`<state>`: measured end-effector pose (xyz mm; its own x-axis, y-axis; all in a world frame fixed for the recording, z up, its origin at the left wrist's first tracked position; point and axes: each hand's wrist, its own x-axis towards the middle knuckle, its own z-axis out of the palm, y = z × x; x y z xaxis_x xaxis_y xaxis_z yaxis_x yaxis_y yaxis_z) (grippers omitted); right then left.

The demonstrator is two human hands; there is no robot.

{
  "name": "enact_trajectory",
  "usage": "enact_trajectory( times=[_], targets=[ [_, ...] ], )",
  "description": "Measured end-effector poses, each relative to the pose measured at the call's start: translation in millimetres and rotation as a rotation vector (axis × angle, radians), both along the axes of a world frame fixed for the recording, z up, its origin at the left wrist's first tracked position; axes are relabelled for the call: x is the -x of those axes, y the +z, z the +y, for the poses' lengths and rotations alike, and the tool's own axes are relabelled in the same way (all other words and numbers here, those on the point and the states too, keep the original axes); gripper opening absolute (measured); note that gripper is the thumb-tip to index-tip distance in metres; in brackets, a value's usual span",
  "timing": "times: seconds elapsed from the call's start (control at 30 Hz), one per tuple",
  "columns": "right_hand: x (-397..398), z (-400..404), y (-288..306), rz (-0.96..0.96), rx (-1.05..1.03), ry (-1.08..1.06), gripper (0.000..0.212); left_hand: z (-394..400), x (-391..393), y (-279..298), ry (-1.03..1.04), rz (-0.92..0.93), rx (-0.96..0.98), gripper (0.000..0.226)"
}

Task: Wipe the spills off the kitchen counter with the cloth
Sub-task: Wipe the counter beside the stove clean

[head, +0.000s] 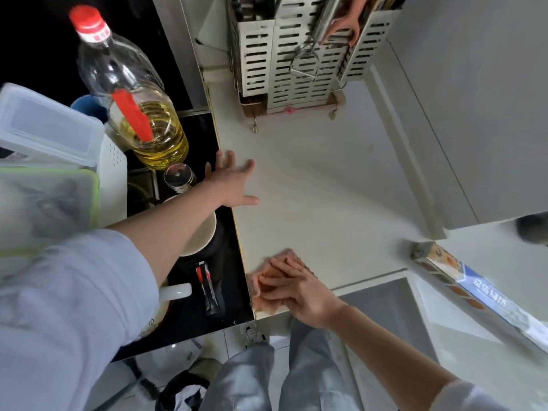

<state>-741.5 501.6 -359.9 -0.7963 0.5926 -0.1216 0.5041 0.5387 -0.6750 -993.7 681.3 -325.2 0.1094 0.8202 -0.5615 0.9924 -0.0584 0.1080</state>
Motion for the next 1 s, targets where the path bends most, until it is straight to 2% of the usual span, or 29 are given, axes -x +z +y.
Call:
enact_trajectory(
  times=[0.07, 0.17, 0.2, 0.27, 0.33, 0.4, 0.47, 0.5, 0.6, 0.7, 0.83, 0.9, 0.93, 1.0],
  targets=[
    [-8.9, 16.4, -4.7, -0.077, -0.081, -0.113, 0.053, 0.1, -3.9, 3.2, 0.021, 0.034, -0.024, 0.104],
    [11.4, 32.4, 1.4, -0.195, -0.098, -0.437, 0.058, -10.8, -23.5, 8.6, 0.031, 0.057, 0.001, 0.094],
    [25.9, 26.3, 3.6, -0.185, -0.1, -0.434, 0.056, -17.7, -29.4, 7.4, 0.015, 0.042, 0.032, 0.094],
    [46.9, -1.4, 4.8, -0.138, -0.119, -0.251, 0.053, -26.9, -34.9, 4.1, -0.003, 0.014, 0.055, 0.098],
    [35.2, -25.4, 6.2, -0.105, -0.085, -0.141, 0.045, -26.4, -34.2, 1.9, 0.008, -0.008, 0.061, 0.1],
    [4.2, -31.4, 6.4, -0.063, -0.143, -0.101, 0.031, -24.0, -33.3, 3.5, 0.016, -0.012, 0.069, 0.099],
    [-18.2, -30.1, 9.1, -0.053, -0.173, -0.15, 0.041, -24.2, -35.4, 4.4, 0.015, -0.016, 0.081, 0.099],
    [-20.0, -27.5, 12.1, -0.059, -0.173, -0.201, 0.039, -24.5, -36.0, 3.9, 0.016, -0.015, 0.077, 0.1],
    [10.7, -32.3, 15.7, -0.068, -0.156, -0.274, 0.019, -22.9, -36.7, 4.0, 0.029, -0.017, 0.096, 0.102],
    [39.4, -49.0, 10.5, -0.059, -0.147, -0.226, 0.013, -22.3, -38.2, 5.0, 0.041, -0.019, 0.112, 0.102],
    [1.5, -22.8, 6.0, -0.056, -0.168, -0.127, 0.011, -23.3, -37.9, 3.7, 0.05, -0.011, 0.112, 0.105],
    [-32.3, 1.5, 6.2, -0.056, -0.226, -0.231, 0.006, -22.8, -38.6, 3.3, 0.051, -0.014, 0.116, 0.106],
    [-49.8, 12.3, 6.9, -0.06, -0.256, -0.357, 0.004, -23.1, -38.4, 3.1, 0.049, -0.016, 0.117, 0.106],
    [-73.0, 26.9, 9.4, -0.088, -0.269, -0.676, 0.013, -23.2, -36.9, 2.1, 0.05, -0.023, 0.12, 0.106]
  ],
)
